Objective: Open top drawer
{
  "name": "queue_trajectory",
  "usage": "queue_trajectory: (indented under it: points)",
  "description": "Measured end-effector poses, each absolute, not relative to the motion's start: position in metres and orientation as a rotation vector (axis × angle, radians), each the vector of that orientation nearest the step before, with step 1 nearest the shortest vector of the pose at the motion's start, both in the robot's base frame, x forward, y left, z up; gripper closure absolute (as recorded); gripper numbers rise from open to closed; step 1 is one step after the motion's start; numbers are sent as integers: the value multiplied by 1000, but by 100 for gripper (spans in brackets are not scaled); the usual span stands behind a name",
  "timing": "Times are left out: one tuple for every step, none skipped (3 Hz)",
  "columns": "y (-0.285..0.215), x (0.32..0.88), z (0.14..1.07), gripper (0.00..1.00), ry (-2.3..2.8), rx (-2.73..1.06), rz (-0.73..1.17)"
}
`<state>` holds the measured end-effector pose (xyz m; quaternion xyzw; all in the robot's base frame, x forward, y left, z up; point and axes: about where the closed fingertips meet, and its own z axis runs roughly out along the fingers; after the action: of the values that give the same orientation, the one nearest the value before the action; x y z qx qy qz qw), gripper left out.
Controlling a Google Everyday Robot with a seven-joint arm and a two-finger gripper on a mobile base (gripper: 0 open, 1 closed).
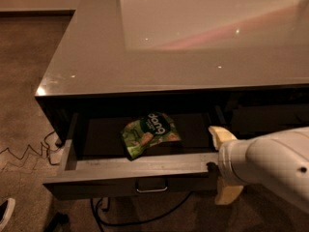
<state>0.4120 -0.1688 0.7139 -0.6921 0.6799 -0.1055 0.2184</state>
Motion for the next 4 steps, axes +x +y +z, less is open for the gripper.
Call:
queue_trajectory:
  points:
    - [-161,430,740,0,1786,-1896,-289]
    - [-161,430,740,0,1786,-1896,-289]
    - [-161,430,740,19,1786,-1896,-289]
    - [-161,431,740,42,1786,-1892,-287]
